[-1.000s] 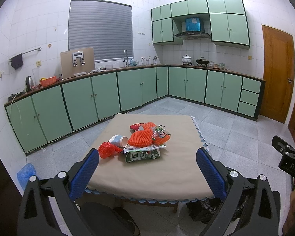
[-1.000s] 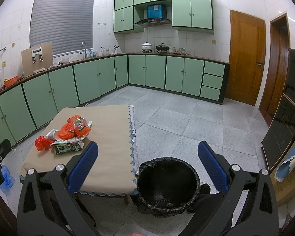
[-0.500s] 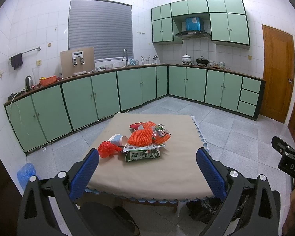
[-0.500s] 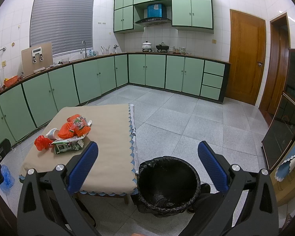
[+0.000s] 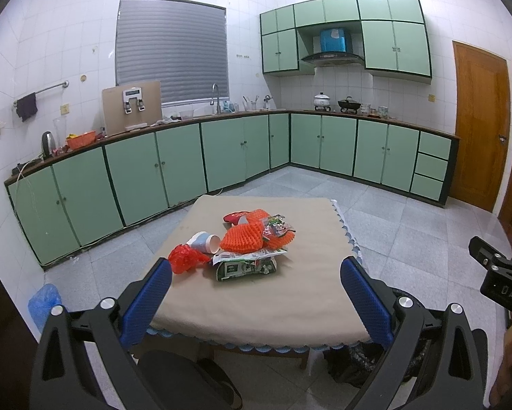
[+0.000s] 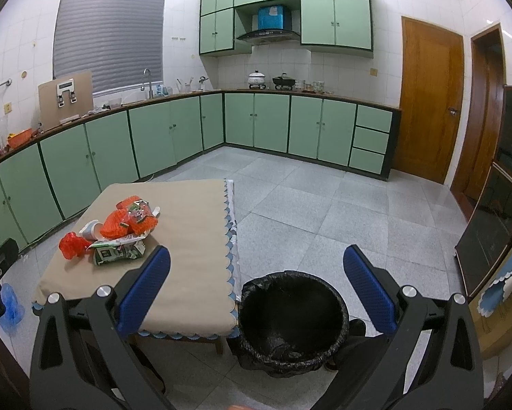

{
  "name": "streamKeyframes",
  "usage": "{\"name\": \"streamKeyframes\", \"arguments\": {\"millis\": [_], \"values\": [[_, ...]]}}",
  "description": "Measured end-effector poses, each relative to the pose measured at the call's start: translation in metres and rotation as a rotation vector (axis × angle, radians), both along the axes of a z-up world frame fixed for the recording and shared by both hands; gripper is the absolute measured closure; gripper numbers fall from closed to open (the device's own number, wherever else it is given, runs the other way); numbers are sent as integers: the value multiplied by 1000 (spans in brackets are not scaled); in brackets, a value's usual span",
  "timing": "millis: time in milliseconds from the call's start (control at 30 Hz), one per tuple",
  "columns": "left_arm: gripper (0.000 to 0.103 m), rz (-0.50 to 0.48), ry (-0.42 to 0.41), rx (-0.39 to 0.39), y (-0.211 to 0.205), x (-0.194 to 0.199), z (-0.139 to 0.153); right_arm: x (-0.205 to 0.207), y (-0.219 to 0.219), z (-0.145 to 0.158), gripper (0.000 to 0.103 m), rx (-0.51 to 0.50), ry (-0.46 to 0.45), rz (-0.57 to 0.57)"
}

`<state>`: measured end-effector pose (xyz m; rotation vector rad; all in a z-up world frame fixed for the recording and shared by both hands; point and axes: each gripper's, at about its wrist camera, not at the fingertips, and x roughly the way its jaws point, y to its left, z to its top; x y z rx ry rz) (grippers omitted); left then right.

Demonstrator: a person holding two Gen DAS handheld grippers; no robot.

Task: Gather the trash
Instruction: 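Move both tools forward toward the pile of trash on the table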

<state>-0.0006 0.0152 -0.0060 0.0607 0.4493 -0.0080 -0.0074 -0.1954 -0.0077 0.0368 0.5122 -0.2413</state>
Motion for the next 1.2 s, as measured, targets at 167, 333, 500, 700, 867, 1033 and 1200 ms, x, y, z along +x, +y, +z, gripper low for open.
{"name": "streamKeyframes", "arguments": {"millis": [167, 333, 500, 700, 867, 1033, 1200], "values": [[6, 24, 44, 54, 8, 16, -19, 15, 4, -12, 5, -33, -9, 29], [6, 67, 109, -22, 43, 29, -40, 44, 6, -30, 5, 15, 29, 107], [6, 82, 127, -116, 75, 40, -55, 75, 25, -42, 5, 10, 35, 188], [6, 142, 100, -69, 99, 65, -63, 109, 56, -58, 5, 2, 53, 275], [6, 141, 83, -31, 111, 88, -70, 141, 78, -72, 23, 15, 70, 340], [6, 108, 61, -44, 122, 110, -82, 179, 97, -87, 27, 52, 113, 402], [6, 102, 65, -42, 135, 141, -99, 216, 116, -105, 31, 57, 130, 442]]}}
